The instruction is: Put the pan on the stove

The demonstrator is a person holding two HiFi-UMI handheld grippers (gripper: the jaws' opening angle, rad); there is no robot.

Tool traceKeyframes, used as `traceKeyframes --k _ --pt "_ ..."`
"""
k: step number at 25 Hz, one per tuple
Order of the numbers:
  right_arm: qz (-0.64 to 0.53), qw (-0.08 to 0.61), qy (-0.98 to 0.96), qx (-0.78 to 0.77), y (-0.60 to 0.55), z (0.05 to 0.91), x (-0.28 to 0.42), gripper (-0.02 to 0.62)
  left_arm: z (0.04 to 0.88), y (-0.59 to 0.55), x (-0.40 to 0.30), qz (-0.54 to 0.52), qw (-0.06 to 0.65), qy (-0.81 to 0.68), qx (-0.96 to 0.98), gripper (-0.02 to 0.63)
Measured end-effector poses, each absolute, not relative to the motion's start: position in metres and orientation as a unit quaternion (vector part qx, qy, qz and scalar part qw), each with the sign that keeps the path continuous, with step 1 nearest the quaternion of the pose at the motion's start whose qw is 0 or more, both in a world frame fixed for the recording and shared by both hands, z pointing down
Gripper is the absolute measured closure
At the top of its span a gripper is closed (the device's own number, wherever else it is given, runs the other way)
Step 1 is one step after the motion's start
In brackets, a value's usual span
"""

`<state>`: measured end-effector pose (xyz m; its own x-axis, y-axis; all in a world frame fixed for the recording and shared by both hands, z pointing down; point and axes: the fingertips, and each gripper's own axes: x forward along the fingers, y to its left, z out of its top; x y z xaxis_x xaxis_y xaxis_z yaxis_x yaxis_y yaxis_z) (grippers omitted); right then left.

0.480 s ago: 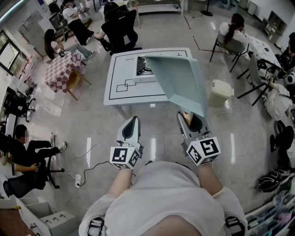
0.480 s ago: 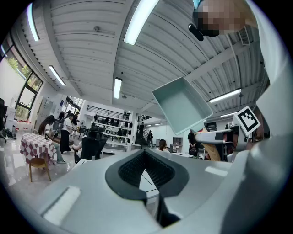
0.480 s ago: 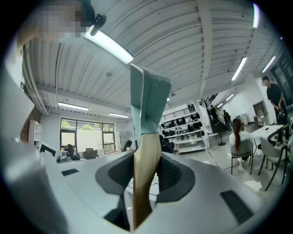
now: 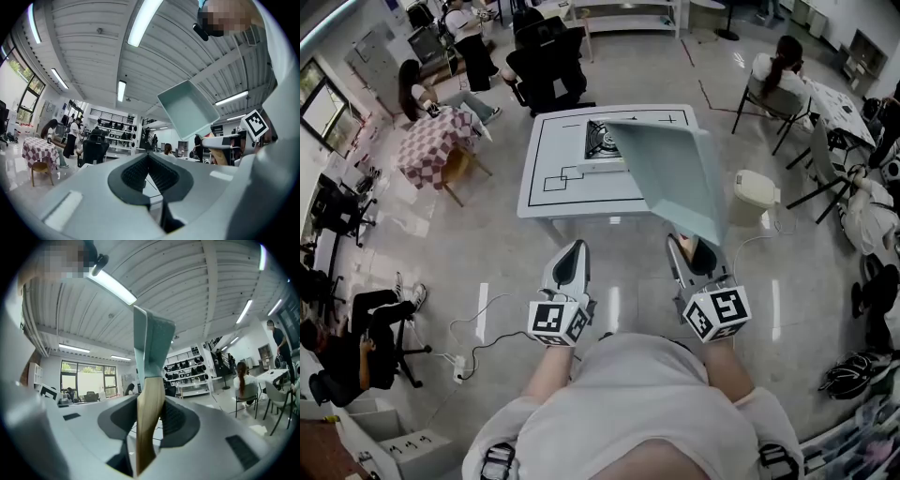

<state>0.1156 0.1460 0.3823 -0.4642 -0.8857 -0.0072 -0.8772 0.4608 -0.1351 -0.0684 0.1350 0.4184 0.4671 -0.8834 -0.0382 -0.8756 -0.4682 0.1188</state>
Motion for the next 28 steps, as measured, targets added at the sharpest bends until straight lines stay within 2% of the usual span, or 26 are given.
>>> traceKeyframes --k 28 --pt "-0.059 0.063 0.844 -0.530 0.102 0.372 0.033 0.458 0.432 0.080 -0.155 -0.056 0.055 -0.480 0.874 0.595"
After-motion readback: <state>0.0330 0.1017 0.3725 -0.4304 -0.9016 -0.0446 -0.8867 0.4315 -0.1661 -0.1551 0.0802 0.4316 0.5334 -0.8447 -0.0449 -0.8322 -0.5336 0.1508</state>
